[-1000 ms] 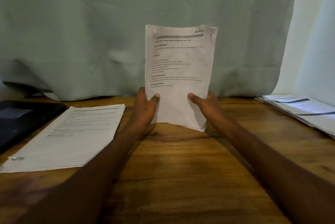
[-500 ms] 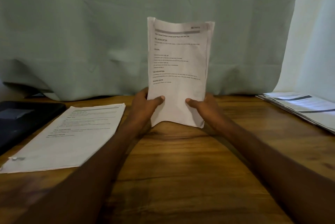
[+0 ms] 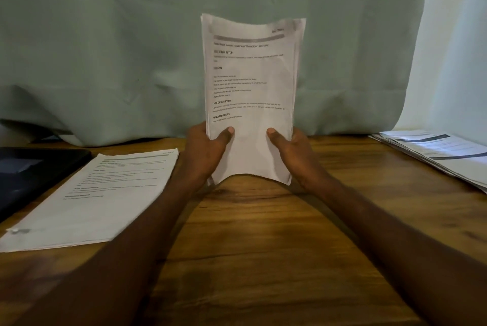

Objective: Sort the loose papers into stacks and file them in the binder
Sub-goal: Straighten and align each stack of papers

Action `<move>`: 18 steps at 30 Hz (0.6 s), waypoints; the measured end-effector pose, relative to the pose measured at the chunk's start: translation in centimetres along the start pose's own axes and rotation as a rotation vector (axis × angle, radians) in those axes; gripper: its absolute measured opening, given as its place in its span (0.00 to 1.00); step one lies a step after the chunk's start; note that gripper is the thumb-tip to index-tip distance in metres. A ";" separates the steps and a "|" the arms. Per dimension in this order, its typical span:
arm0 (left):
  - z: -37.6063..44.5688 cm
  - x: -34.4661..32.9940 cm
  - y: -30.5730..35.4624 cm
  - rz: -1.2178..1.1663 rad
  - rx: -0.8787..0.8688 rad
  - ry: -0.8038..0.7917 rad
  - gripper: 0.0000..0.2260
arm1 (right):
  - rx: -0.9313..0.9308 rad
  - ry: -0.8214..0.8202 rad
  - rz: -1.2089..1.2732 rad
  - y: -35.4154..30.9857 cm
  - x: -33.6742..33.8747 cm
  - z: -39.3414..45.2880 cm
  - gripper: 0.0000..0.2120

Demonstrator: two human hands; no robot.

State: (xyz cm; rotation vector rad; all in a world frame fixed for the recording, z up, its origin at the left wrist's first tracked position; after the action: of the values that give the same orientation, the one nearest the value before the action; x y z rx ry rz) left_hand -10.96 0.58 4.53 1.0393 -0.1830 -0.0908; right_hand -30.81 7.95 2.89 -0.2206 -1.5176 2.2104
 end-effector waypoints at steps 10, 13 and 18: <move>-0.8 -0.4 -1.4 0.052 0.054 0.019 0.22 | 0.065 -0.006 -0.152 -0.5 -0.2 -0.5 0.16; -0.8 -0.3 -1.8 0.092 0.072 0.036 0.19 | 0.049 -0.024 -0.211 -0.1 -0.2 -0.4 0.17; -1.0 -0.3 -2.3 0.090 0.079 0.006 0.21 | -0.005 -0.025 -0.192 0.6 -0.1 -0.7 0.19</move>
State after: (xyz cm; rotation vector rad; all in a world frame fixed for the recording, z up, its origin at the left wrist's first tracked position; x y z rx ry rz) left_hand -11.08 0.31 2.00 1.1086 -0.2289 0.0018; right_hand -30.62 8.27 2.06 -0.0459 -1.4909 2.0658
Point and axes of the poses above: each hand's wrist, its own z-axis towards the middle knuckle, its own x-axis out of the back of the hand, y = z × x, the point moved 9 cm from there along z, towards the middle knuckle, and after that the axes turned 2 degrees about -y, right-handed, at the moved point
